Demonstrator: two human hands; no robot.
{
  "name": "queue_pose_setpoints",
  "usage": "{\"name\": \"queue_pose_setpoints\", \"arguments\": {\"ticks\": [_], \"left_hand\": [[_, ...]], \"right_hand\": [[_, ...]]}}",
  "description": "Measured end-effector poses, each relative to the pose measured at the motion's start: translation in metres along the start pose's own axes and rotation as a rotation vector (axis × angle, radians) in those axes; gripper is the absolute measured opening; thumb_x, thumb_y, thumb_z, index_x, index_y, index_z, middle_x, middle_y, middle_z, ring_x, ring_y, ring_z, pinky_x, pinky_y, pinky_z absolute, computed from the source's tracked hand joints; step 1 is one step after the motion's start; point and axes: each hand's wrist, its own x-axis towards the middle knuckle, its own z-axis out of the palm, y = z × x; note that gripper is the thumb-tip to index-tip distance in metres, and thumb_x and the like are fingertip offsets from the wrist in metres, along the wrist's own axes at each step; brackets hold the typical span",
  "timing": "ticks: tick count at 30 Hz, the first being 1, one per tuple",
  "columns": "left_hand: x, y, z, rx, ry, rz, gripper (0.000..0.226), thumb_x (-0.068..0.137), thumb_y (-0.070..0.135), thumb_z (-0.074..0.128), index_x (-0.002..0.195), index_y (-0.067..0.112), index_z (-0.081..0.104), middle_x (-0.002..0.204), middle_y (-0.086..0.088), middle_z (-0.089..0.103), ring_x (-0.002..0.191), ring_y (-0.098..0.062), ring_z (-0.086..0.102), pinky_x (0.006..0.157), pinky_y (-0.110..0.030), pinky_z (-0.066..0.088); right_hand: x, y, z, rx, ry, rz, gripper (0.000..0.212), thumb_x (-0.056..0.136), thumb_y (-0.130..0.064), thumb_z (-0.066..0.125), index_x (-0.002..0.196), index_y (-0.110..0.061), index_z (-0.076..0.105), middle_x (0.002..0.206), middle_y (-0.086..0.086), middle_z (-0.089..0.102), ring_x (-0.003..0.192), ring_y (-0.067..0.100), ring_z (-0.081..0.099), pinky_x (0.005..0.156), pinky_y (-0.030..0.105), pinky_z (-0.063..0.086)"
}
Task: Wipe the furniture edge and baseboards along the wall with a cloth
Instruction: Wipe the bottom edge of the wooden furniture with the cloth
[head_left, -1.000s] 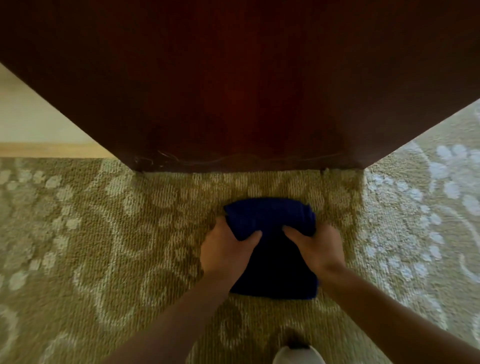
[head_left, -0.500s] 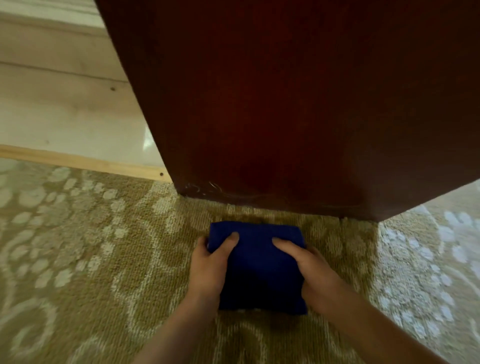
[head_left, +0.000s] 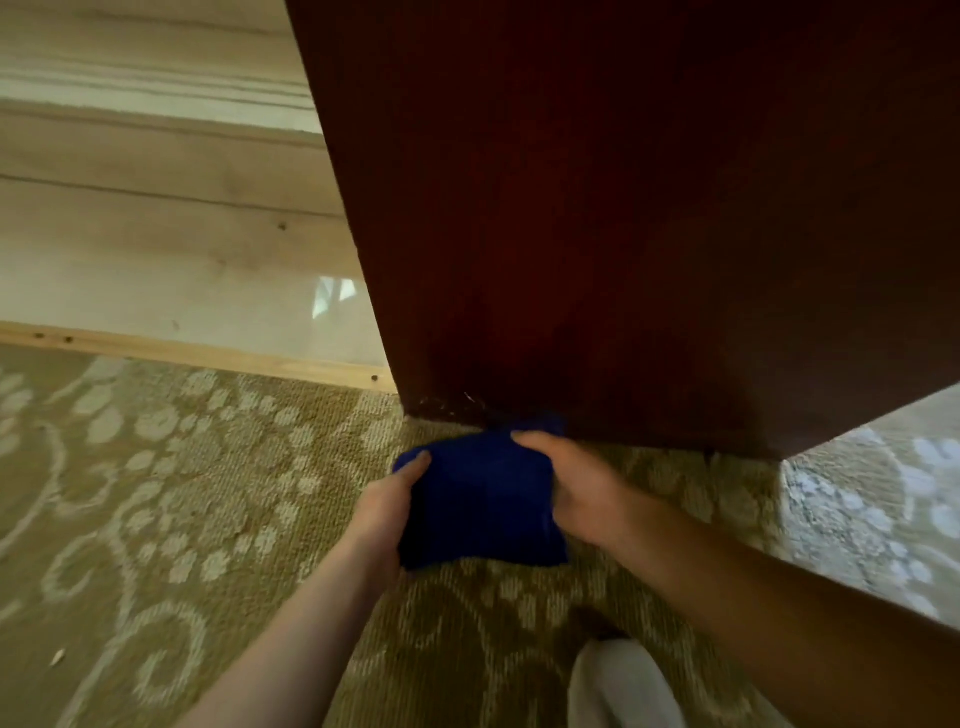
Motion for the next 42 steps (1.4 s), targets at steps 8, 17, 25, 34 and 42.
{"name": "queue_pose_setpoints", "arguments": {"ticks": [8,17,25,34,42], "left_hand": [[0.056,0.021,0.008,-0.086,0.142,0.183,0.023,0.09,0.032,0.062,0.104,0.015,0.07,0.102,-0.006,0.075,0.096,-0.025,0.069,0.082,-0.039,0.052],[0.037,0.021,0.025,-0.069,0.073,0.468,0.018,0.098,0.017,0.051,0.107,0.012,0.066,0.108,-0.007,0.074,0.1,-0.025,0.07,0.087,-0.043,0.055],[0.039,0.025,0.032,-0.055,0.128,0.408,0.016,0.098,0.017,0.053,0.106,0.01,0.065,0.108,-0.011,0.073,0.098,-0.03,0.07,0.088,-0.046,0.055],[0.031,0.026,0.04,-0.033,0.161,0.698,0.008,0.098,0.018,0.055,0.1,0.019,0.062,0.094,0.0,0.07,0.092,-0.023,0.067,0.075,-0.039,0.055],[0.018,0.032,0.043,0.0,0.125,0.708,0.013,0.098,0.02,0.053,0.103,0.018,0.065,0.094,0.0,0.072,0.089,-0.02,0.07,0.072,-0.035,0.057]], "right_hand": [[0.07,0.031,0.017,0.058,-0.127,0.053,0.038,0.081,-0.019,0.075,0.118,-0.018,0.066,0.111,0.006,0.072,0.097,0.025,0.07,0.068,0.035,0.055],[0.065,0.022,0.019,0.35,-0.058,-0.043,0.043,0.083,-0.017,0.073,0.123,-0.016,0.059,0.114,0.009,0.07,0.096,0.025,0.071,0.069,0.034,0.058],[0.08,0.02,0.037,0.181,0.067,0.061,0.062,0.069,-0.029,0.077,0.127,-0.021,0.057,0.121,0.008,0.066,0.105,0.03,0.065,0.094,0.045,0.053],[0.069,0.015,0.045,0.197,0.011,0.049,0.063,0.064,-0.035,0.071,0.124,-0.022,0.057,0.121,0.007,0.065,0.108,0.03,0.062,0.1,0.047,0.049],[0.045,0.002,0.046,0.16,0.12,0.026,0.039,0.09,-0.025,0.061,0.125,-0.018,0.047,0.124,0.006,0.056,0.113,0.028,0.054,0.103,0.045,0.044]]}}
